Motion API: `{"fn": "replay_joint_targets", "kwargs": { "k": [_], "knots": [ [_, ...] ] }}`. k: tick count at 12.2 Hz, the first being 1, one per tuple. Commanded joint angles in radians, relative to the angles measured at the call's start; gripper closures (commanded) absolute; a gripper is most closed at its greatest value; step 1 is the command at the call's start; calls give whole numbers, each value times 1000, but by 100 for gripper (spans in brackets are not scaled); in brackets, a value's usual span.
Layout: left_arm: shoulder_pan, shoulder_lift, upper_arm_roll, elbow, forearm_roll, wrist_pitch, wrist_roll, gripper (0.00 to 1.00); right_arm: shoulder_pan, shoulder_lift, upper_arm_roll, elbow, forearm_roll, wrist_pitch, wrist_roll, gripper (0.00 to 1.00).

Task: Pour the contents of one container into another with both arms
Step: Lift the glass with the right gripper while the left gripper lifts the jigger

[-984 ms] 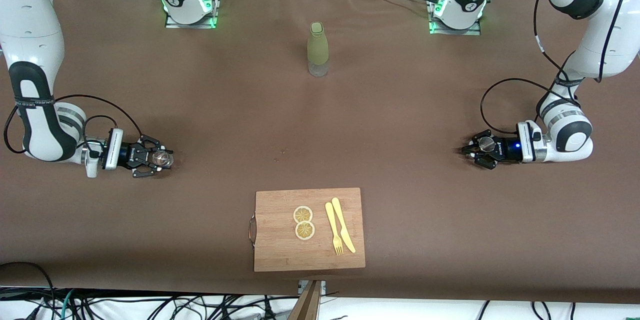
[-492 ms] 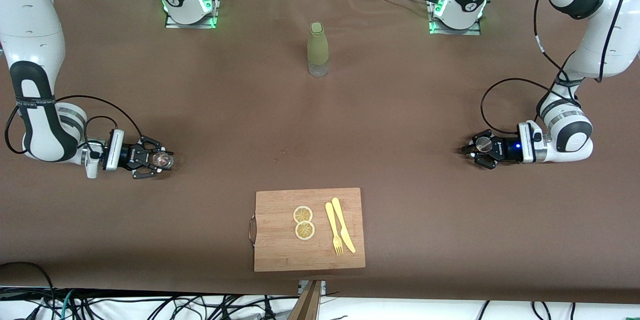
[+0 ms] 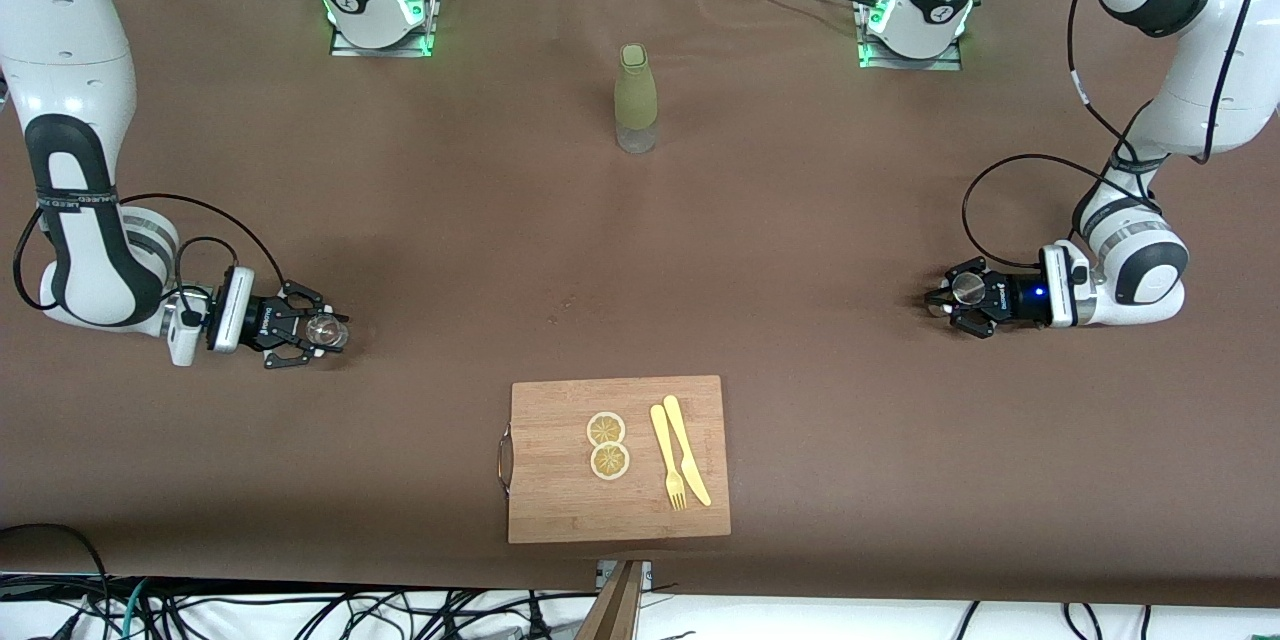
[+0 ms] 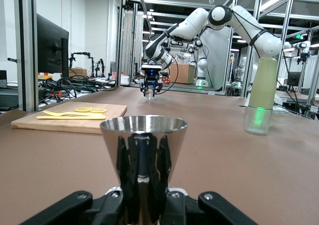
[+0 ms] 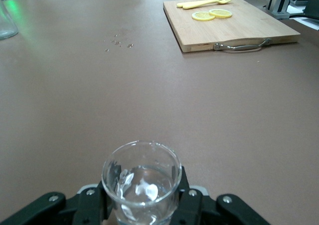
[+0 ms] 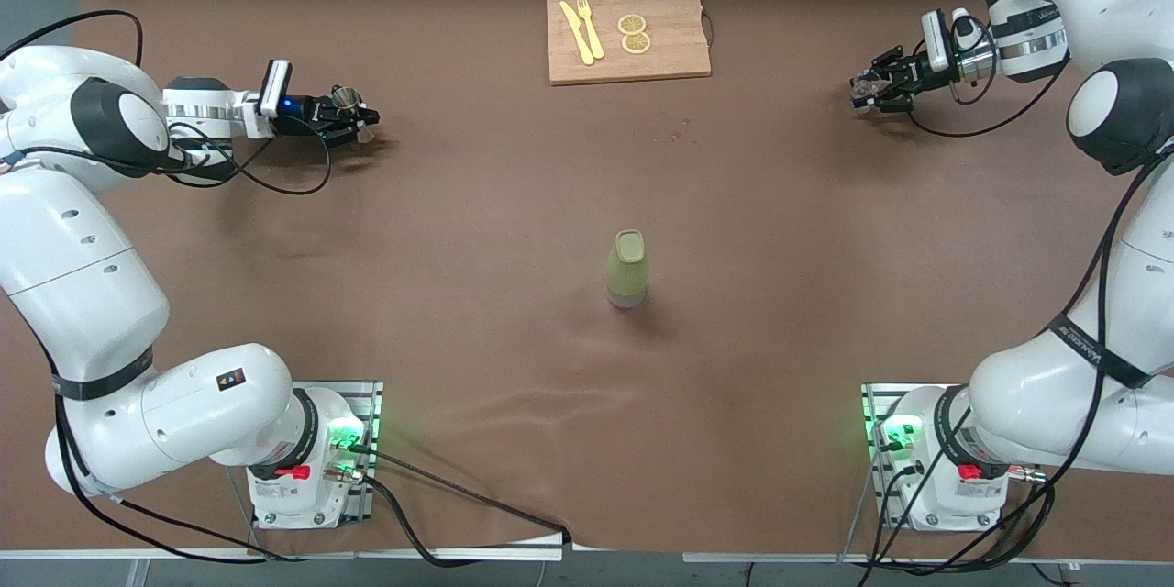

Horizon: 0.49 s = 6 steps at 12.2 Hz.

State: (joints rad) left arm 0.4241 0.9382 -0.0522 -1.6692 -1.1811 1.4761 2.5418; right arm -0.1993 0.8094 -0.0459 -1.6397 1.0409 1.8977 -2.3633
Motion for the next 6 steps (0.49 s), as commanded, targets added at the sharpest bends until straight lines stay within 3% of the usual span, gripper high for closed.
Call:
{"fn": "replay_joint_targets", "kwargs": {
  "k": [1, 6],
  "knots": [
    [-21, -19, 8, -7, -46, -23, -43, 100, 8, -36, 17, -8, 16, 0, 44, 75],
    [-80, -31, 6, -9, -81, -22, -66, 100, 55, -87, 20, -8, 16, 6, 94, 75]
  ]
}}
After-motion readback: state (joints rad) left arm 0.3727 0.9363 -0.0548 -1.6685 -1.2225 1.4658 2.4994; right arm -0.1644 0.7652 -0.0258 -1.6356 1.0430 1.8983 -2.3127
